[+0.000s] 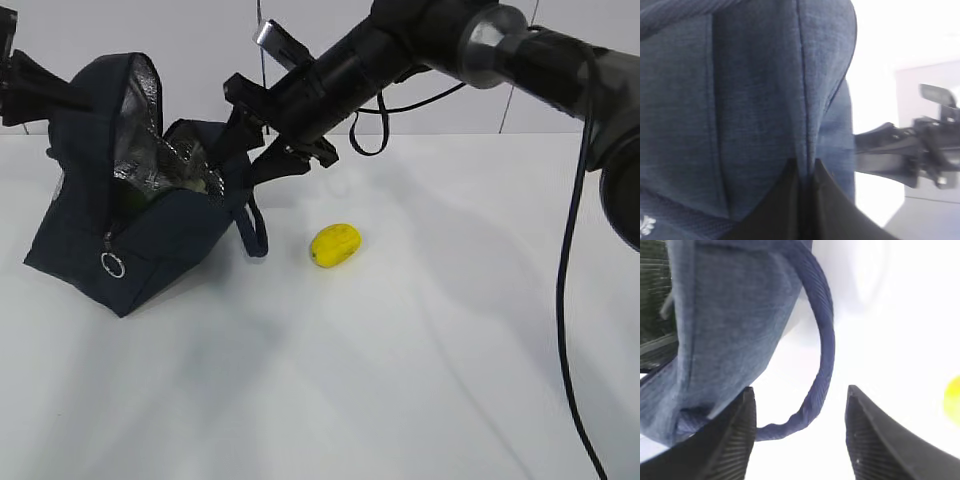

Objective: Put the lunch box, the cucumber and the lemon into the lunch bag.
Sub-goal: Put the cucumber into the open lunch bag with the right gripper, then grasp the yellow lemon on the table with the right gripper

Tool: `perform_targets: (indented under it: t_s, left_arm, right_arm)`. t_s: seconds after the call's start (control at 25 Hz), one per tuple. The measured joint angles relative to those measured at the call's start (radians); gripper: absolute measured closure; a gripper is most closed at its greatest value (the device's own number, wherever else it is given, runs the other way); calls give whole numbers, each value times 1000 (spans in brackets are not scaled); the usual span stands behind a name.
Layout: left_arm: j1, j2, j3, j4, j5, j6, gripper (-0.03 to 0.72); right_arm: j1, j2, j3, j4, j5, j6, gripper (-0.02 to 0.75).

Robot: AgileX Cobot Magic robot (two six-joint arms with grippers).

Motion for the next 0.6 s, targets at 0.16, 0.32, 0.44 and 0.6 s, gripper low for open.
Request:
perform_targets:
  t_s: [0.16, 0.32, 0.44, 0.6]
  left_arm:
    - [18, 0, 0, 30, 6, 0, 690]
    - [21, 0, 0, 72, -13, 0, 690]
    - [22, 0, 0, 95, -26, 0, 690]
    - [22, 0, 0, 100, -34, 0, 690]
  right_arm:
    - [0, -10, 0, -147, 5, 99, 317]
    - [2, -12, 0, -217, 5, 158, 317]
    - [5, -12, 0, -228, 7, 182, 317]
    - [15, -12, 0, -378, 8, 340, 318]
